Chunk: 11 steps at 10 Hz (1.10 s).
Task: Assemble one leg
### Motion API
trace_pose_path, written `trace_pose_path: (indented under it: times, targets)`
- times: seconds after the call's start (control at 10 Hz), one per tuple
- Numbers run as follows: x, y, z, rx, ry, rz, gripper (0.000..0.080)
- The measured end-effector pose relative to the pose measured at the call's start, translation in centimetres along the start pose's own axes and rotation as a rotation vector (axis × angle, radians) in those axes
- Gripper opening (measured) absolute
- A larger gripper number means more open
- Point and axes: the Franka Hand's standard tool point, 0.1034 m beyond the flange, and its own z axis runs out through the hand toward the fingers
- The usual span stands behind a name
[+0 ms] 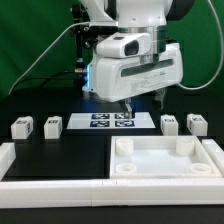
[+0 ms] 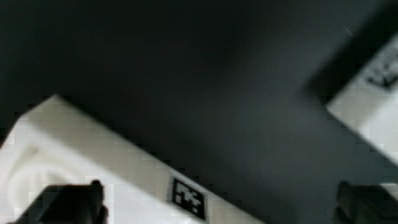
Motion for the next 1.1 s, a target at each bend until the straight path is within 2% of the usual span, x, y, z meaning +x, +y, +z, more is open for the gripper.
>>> trace_pose_path:
  times: [0.3, 0.6, 0.9, 1.1]
  targets:
    - [0.9, -2.8, 0.2, 0.017, -0.002, 0.326, 0.0649]
    - [2.2, -6.2, 0.7, 0.024, -0.007, 0.38, 0.0649]
    - [4.7, -9.5, 1.1, 0.031, 0.0, 0.434, 0.0649]
    - [5.0, -9.8, 1.2, 0.03, 0.0, 0.414, 0.0649]
